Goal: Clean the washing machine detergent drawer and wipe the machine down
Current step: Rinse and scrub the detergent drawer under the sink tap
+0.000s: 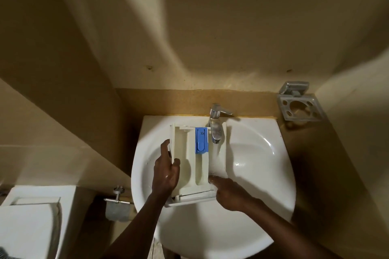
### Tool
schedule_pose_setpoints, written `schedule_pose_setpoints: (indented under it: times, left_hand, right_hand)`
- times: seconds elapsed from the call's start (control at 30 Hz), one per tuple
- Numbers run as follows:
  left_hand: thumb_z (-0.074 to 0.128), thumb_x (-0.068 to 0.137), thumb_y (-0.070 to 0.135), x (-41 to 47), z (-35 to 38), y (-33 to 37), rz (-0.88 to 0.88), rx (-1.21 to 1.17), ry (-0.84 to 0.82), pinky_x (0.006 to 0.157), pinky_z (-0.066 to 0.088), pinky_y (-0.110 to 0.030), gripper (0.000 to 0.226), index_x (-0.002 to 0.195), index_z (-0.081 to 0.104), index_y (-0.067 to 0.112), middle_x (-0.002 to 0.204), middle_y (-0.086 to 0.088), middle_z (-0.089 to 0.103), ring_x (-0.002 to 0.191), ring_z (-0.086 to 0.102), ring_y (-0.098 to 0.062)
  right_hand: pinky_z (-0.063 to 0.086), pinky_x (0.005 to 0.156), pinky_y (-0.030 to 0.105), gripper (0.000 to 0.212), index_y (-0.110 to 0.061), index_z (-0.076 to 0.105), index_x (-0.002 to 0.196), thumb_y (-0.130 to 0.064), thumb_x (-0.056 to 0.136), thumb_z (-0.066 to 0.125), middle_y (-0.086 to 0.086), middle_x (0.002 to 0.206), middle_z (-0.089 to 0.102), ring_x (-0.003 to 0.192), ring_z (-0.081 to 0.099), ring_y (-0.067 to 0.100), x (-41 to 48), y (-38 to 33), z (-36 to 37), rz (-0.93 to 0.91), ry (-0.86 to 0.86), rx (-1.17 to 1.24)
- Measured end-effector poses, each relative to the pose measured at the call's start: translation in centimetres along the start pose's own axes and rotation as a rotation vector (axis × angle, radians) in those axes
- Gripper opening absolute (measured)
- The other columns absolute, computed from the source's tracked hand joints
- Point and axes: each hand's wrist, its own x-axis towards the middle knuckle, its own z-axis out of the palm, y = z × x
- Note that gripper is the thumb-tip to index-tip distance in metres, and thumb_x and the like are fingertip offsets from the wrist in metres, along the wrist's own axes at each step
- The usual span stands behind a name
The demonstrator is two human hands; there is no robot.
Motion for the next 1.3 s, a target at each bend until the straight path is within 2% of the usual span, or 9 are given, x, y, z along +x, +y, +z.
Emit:
schedule_pose_setpoints:
  times: [0.13, 0.27, 0.43, 0.53, 0.73, 0.9, 1.1, 1.2, 1.3]
  left_hand:
    - [0.042, 0.085, 0.026, 0.3, -0.1, -0.1, -0.010, 0.000, -0.024, 0.075, 0.055, -0.013, 0.053, 0.137, 0.037, 0.015, 0.113, -0.001, 0.069, 0.098, 0.069, -0.017]
    - [0.043, 0.084, 0.023, 0.5, -0.3, -0.3, -0.008, -0.028, -0.047, 0.074, 0.058, -0.021, 0.053, 0.136, 0.038, 0.013, 0.112, -0.002, 0.070, 0.095, 0.070, -0.015]
    - [0.046, 0.084, 0.039, 0.6, -0.5, -0.8, -0.036, -0.082, -0.076, 0.078, 0.060, -0.028, 0.061, 0.137, 0.038, 0.011, 0.114, 0.000, 0.068, 0.097, 0.070, -0.012]
    - [0.046, 0.084, 0.031, 0.7, -0.6, -0.9, -0.117, -0.069, -0.091, 0.075, 0.060, -0.030, 0.054, 0.136, 0.038, 0.015, 0.111, 0.004, 0.068, 0.091, 0.069, -0.010]
    - [0.047, 0.089, 0.018, 1.0, -1.1, -1.0, -0.266, -0.078, -0.119, 0.074, 0.058, -0.034, 0.045, 0.133, 0.038, 0.018, 0.104, 0.005, 0.065, 0.089, 0.065, -0.011]
    - [0.048, 0.092, 0.012, 1.0, -1.0, -0.6, -0.265, -0.008, -0.141, 0.077, 0.059, -0.042, 0.041, 0.130, 0.040, 0.023, 0.099, 0.000, 0.069, 0.086, 0.068, -0.017]
    - [0.050, 0.092, 0.009, 0.9, -0.8, -0.5, -0.209, 0.033, -0.106, 0.071, 0.059, -0.042, 0.043, 0.132, 0.039, 0.021, 0.096, -0.007, 0.071, 0.079, 0.069, -0.025]
    - [0.049, 0.090, 0.015, 1.3, -1.2, -0.7, -0.269, -0.009, -0.137, 0.072, 0.057, -0.038, 0.044, 0.132, 0.040, 0.024, 0.100, -0.006, 0.072, 0.082, 0.069, -0.022]
    - [0.048, 0.090, 0.018, 0.7, -0.6, -0.6, -0.272, -0.028, -0.126, 0.069, 0.055, -0.034, 0.045, 0.134, 0.037, 0.025, 0.101, -0.008, 0.071, 0.080, 0.068, -0.021]
  right_hand:
    - [0.030, 0.113, 0.019, 0.065, -0.037, 0.054, 0.134, 0.003, 0.087, 0.033, -0.017, 0.147, 0.043, 0.137, 0.040, 0.007, -1.0, 3.4, -1.0, -0.082, -0.007, 0.038]
    - [0.045, 0.099, 0.026, 0.052, -0.033, 0.064, 0.114, 0.000, 0.081, 0.040, -0.019, 0.125, 0.061, 0.118, 0.057, 0.009, -1.2, 5.3, -2.1, -0.159, 0.217, -0.194]
    - [0.054, 0.079, 0.038, 0.003, -0.020, 0.054, 0.088, -0.019, 0.090, 0.053, -0.004, 0.089, 0.064, 0.083, 0.062, 0.017, 1.7, 5.1, -1.6, 0.099, 0.408, 0.199]
    - [0.056, 0.065, 0.030, 0.026, -0.020, 0.052, 0.102, -0.029, 0.084, 0.067, 0.001, 0.096, 0.064, 0.080, 0.064, 0.018, 3.0, 4.1, -1.4, 0.248, 0.297, 0.602]
    - [0.057, 0.066, 0.032, 0.029, -0.011, 0.064, 0.094, -0.013, 0.065, 0.069, 0.008, 0.094, 0.070, 0.086, 0.065, 0.021, 5.4, 3.1, -2.9, 0.314, 0.204, 0.615]
    - [0.056, 0.063, 0.034, 0.017, -0.005, 0.068, 0.076, -0.019, 0.072, 0.076, 0.007, 0.072, 0.064, 0.069, 0.059, 0.019, 8.2, 1.4, -6.6, 0.280, 0.507, 0.667]
    - [0.040, 0.062, 0.027, 0.020, -0.010, 0.063, 0.103, -0.021, 0.087, 0.067, 0.002, 0.090, 0.063, 0.078, 0.057, 0.019, 7.3, 1.2, -4.8, 0.137, 0.616, 0.465]
    - [0.037, 0.061, 0.007, 0.048, -0.022, 0.051, 0.131, -0.007, 0.086, 0.061, -0.006, 0.105, 0.058, 0.082, 0.054, 0.009, 5.7, 1.4, -2.9, 0.077, 0.593, 0.418]
    - [0.040, 0.072, 0.015, 0.054, -0.026, 0.044, 0.141, -0.012, 0.091, 0.058, -0.007, 0.111, 0.056, 0.092, 0.055, 0.012, 5.1, 2.0, -2.9, 0.109, 0.549, 0.464]
